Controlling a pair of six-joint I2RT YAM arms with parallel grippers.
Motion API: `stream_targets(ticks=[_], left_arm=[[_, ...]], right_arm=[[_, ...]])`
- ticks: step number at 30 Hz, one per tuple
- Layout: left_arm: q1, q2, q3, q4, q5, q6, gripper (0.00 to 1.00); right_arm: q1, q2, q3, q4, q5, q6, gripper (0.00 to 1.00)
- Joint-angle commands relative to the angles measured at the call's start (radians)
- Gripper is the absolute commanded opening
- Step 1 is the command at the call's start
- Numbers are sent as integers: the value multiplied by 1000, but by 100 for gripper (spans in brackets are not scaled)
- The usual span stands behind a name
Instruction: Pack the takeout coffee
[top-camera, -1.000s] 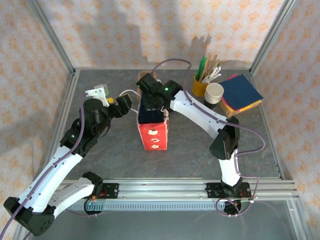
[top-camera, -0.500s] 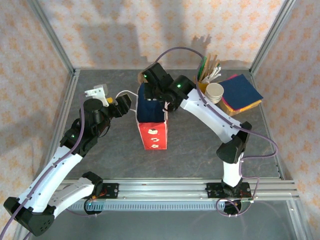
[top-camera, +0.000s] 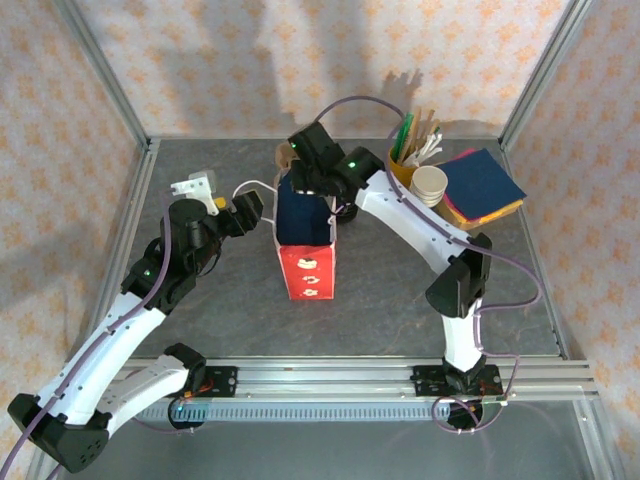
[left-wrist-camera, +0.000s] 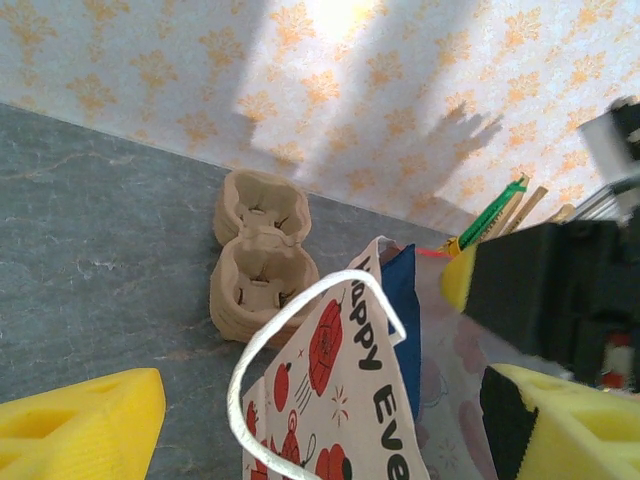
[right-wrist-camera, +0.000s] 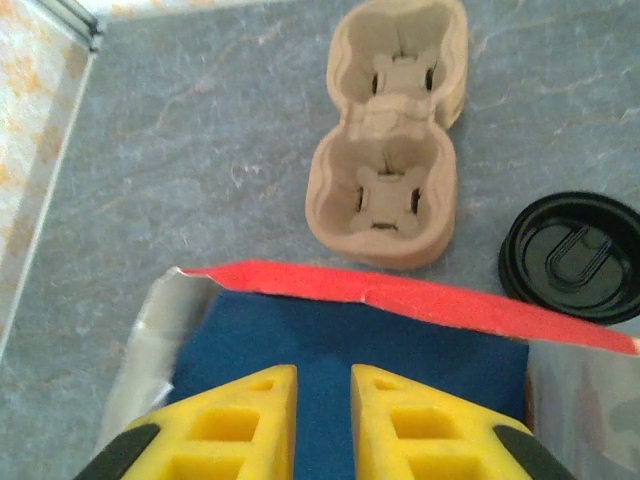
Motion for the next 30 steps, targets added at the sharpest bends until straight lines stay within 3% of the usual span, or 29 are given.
stream_targets(ticks=[1,13,19,25,30], left_arm=[[9,-16,-5,12,-17,11,84],[9,-23,-20,19,-13,3,84],[10,-24,-18,12,-19,3,84],[9,-22,7,21,-55,22,84],[9,-9,42,38,-149,57,86]], right_arm=[[3,23,-22,14,-27,-1,20],[9,96,-18,-65,1,-9,21],[12,77,107,-104,-3,-33,22],[10,-37,198,-68,38,-86,29],[-15,-197,103,36,117,-145,39]])
